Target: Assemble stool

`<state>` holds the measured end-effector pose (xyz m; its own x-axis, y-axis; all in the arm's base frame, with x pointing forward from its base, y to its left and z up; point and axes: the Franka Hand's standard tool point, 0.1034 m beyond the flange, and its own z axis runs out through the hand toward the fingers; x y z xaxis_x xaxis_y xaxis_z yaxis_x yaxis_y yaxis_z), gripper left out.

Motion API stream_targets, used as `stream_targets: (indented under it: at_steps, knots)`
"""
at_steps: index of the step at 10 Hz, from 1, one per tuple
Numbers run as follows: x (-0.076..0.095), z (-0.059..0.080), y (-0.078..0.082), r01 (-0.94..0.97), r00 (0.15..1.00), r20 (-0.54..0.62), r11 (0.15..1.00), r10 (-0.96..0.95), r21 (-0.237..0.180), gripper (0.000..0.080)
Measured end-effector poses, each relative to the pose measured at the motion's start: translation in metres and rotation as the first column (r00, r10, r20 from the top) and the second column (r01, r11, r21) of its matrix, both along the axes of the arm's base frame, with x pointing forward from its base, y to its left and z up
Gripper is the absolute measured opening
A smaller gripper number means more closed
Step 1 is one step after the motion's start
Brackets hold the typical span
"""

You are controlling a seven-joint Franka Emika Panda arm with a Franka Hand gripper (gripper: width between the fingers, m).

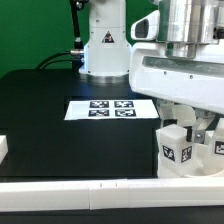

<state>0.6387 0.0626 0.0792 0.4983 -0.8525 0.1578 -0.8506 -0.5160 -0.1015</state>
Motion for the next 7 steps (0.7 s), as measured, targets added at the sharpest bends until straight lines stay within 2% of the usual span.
stream_targets:
  at_steps: [1,2,3,4,5,6,7]
  knots:
    - [0.0,0.0,-0.001,0.015,1.0,-0.001,1.0,-0.015,0.002,0.0343]
    - [-0.001,-0.001,0.0,0.01,1.0,-0.002,1.0,-0.01,0.001,0.0433]
    - [0.0,0.0,0.0,0.008,1.0,-0.001,1.0,-0.008,0.002,0.0574]
    - [0.002,0.012,-0.002,-0.032,0.999,0.009,0.999,0.032,0.008,0.0574]
    - [0.002,0.033,-0.008,-0.051,0.998,0.031,0.998,0.05,0.029,0.0632]
    - [0.003,0.046,-0.013,-0.056,0.998,0.045,0.998,0.054,0.042,0.0644]
    - [0.004,0.049,-0.013,-0.059,0.997,0.049,0.997,0.057,0.043,0.0644]
